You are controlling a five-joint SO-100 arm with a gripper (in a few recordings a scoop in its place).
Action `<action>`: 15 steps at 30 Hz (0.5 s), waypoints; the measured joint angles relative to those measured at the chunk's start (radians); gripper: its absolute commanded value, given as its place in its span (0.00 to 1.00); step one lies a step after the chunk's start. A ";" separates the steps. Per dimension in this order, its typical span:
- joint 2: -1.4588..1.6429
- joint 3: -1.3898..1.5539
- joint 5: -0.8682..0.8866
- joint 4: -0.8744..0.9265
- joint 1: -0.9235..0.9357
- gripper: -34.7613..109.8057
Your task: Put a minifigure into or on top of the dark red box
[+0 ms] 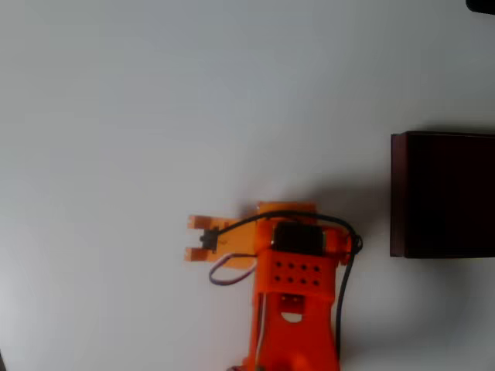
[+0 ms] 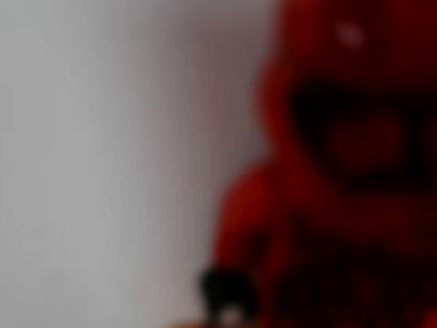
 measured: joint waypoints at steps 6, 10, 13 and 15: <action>-0.025 -0.015 0.000 0.009 -0.002 0.30; -0.031 -0.015 0.000 0.009 -0.002 0.24; -0.035 -0.015 0.000 0.009 0.000 0.24; -0.035 -0.017 0.000 0.009 0.000 0.24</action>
